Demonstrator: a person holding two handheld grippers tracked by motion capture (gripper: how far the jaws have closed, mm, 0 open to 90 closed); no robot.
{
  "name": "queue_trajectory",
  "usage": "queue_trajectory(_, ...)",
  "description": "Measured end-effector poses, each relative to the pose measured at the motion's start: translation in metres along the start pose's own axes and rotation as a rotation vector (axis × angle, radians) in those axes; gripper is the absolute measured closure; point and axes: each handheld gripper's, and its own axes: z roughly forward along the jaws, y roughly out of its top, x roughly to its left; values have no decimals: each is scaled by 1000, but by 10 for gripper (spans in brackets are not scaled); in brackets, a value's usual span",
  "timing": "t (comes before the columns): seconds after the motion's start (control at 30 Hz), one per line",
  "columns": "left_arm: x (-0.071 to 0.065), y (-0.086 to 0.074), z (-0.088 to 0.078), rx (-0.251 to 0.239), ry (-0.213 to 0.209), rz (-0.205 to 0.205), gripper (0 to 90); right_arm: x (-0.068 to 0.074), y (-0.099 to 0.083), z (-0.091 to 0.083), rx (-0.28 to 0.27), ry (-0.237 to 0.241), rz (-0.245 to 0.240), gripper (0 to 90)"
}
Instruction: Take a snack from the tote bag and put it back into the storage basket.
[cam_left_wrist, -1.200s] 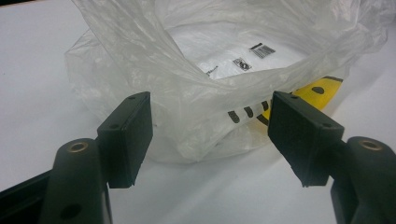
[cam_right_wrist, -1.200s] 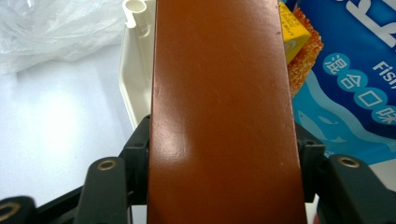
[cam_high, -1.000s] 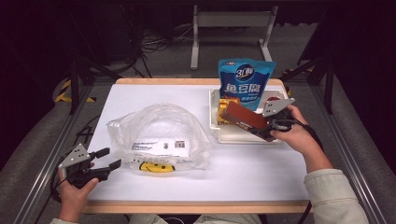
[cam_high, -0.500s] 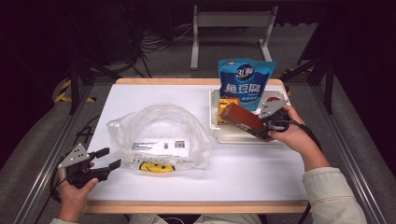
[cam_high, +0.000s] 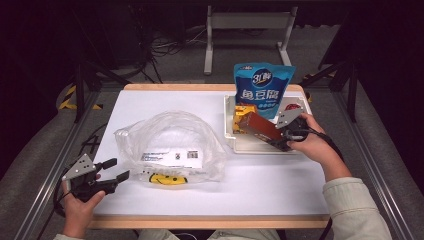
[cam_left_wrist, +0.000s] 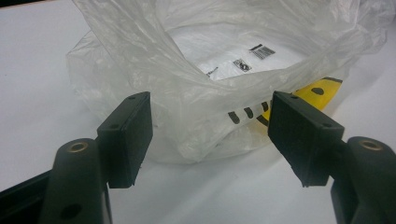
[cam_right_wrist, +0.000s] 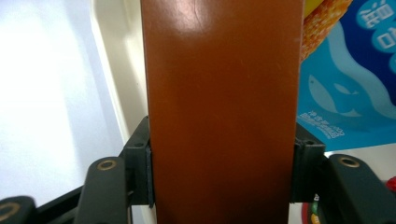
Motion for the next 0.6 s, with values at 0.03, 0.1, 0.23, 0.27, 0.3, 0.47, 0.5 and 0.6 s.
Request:
queue_trajectory(0.03, 0, 0, 0, 1, 0, 1, 314, 0, 0, 1, 5, -1, -3, 421)
queue_trajectory(0.1, 0, 0, 0, 0, 1, 1, 314, 0, -2, 3, 19, 0, -7, 417)
queue_trajectory(0.23, 0, 0, 0, 1, 1, 2, 314, -2, -3, 6, 17, 6, -1, 411)
queue_trajectory(0.27, 0, 0, 0, 1, 0, 2, 314, -2, -3, 7, 16, 6, 3, 410)
queue_trajectory(0.3, 0, 0, 0, 2, 0, 2, 314, -1, -2, 8, 14, 10, 1, 410)
queue_trajectory(0.47, 0, 0, -1, -1, 2, -1, 313, 1, -1, 15, 26, 22, -10, 398)
queue_trajectory(0.5, 0, 0, -1, -1, 2, -1, 313, 1, 0, 16, 26, 23, -13, 397)
queue_trajectory(0.6, 0, 0, -1, 0, 2, -2, 313, 1, 1, 18, 28, 26, -15, 397)
